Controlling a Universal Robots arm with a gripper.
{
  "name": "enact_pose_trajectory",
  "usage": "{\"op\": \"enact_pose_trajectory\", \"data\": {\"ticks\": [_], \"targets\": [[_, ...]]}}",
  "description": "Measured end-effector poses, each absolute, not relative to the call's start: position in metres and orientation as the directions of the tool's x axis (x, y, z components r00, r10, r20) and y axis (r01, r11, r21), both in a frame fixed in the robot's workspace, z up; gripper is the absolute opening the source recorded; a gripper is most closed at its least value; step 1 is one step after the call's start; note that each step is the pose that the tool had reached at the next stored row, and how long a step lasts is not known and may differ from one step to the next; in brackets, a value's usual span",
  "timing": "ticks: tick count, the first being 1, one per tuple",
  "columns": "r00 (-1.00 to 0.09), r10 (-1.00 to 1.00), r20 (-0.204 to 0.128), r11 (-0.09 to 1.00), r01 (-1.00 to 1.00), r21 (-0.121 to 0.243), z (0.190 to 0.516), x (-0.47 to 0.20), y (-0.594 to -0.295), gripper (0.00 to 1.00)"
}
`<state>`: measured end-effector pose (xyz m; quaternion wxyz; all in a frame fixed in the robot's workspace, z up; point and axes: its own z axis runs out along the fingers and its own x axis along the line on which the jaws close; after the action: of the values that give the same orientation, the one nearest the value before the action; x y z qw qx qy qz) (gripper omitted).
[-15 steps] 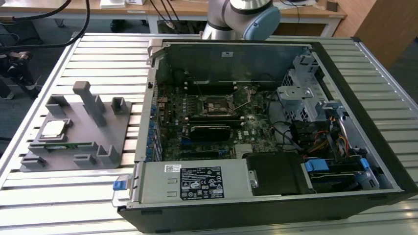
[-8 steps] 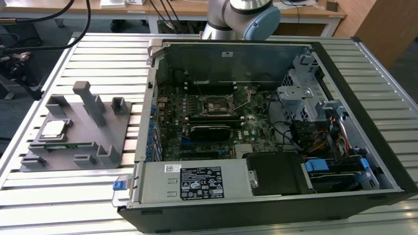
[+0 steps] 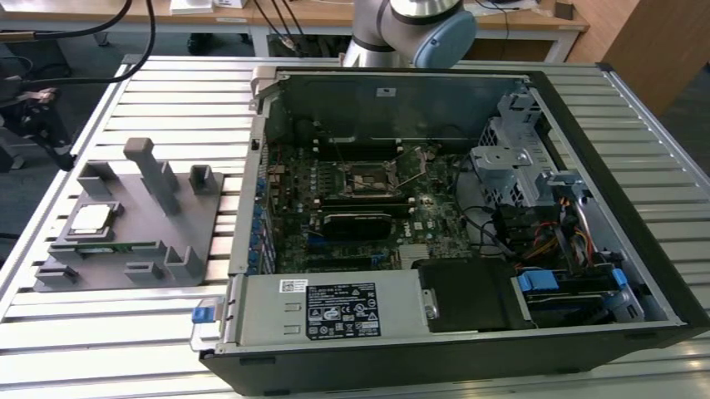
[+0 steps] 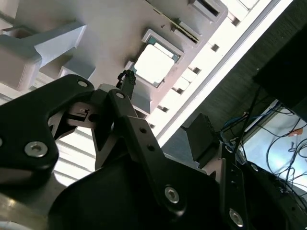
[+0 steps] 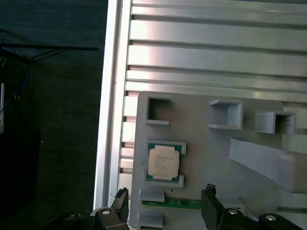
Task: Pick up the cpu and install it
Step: 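Pick up the cpu and move it towards the insertion slot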
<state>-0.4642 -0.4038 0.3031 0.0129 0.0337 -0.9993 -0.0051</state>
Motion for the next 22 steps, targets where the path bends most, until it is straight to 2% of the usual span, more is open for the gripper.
{"op": "enact_pose_trajectory", "data": {"ticks": [22], "targets": [[-0.995, -0.1, 0.026, 0.995, -0.1, 0.009, 0.288, -0.464, -0.404, 0.7]]}}
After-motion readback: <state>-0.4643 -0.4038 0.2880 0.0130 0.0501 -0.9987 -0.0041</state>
